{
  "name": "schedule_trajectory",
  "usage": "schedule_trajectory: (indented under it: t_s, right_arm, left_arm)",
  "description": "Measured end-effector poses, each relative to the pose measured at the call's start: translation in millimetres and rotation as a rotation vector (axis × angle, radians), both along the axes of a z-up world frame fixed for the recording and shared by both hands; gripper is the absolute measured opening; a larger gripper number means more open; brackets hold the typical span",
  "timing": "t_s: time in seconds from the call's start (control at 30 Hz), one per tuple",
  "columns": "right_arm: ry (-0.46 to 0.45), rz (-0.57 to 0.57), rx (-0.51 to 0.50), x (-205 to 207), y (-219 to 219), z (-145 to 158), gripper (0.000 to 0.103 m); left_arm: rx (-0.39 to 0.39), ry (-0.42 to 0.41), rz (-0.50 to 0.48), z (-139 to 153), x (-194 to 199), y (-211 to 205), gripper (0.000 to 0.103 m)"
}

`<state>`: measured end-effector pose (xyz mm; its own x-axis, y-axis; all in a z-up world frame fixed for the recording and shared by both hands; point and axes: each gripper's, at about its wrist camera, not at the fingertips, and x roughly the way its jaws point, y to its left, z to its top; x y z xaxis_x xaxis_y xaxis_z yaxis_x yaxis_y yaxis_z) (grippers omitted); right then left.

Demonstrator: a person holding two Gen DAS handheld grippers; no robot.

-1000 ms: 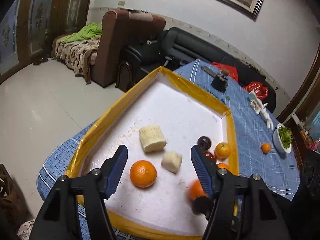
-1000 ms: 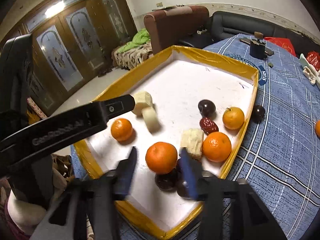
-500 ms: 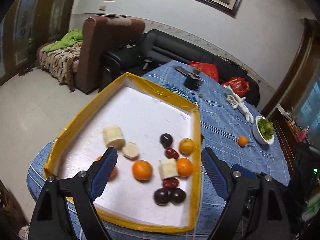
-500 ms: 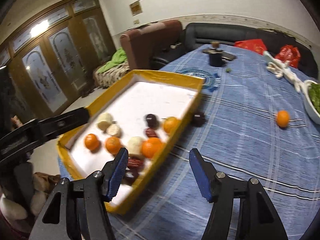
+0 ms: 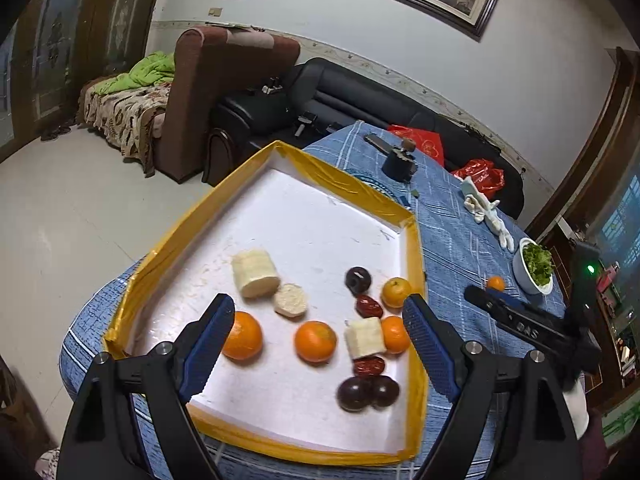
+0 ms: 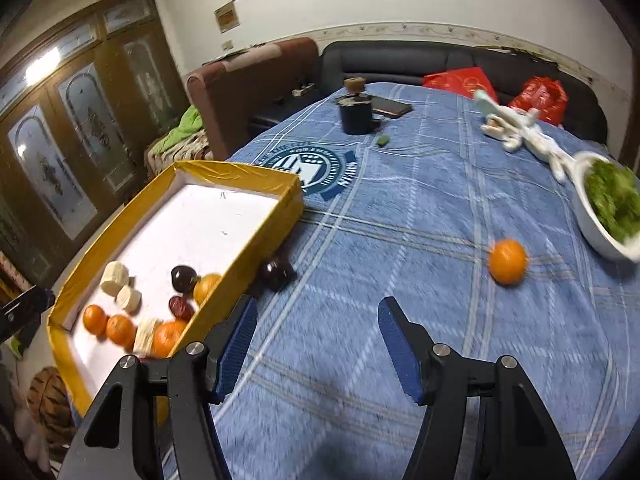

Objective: Organize fruits
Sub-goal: 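Grasp the dark plum beside the tray rim with the right tool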

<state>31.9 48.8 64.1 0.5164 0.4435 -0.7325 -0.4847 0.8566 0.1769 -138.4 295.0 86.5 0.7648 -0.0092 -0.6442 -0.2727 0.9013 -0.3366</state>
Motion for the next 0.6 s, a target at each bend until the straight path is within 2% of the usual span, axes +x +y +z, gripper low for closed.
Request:
schedule_trajectory:
  t_s: [0.27,0.4,0.53,0.6]
  right_arm:
    - [-0.026,0.143,-0.171,24.9,45.6,-31.1,0.063]
    - [-0.038,0.19,-0.156,33.7,50.8,-35.8,0.063]
    - [-0.037,0.235,-0.133,37.0,56.5,-36.6,0.049]
    - [-0.014,0.25,-0.12,39.9,57.8,-38.0,0.046]
  left_arm:
    - [-0.019,0.023,0.011,-11.1,6.3,17.6,0.085]
    - [-0.024,0.033,0.0,-15.3,12.7,16.0,0.085]
    - [-0.02,0.039,-0.018,-17.0,17.0,7.8,0.085]
    - [-0.018,0.043,-0.029,-17.5,19.1,2.2,0.085]
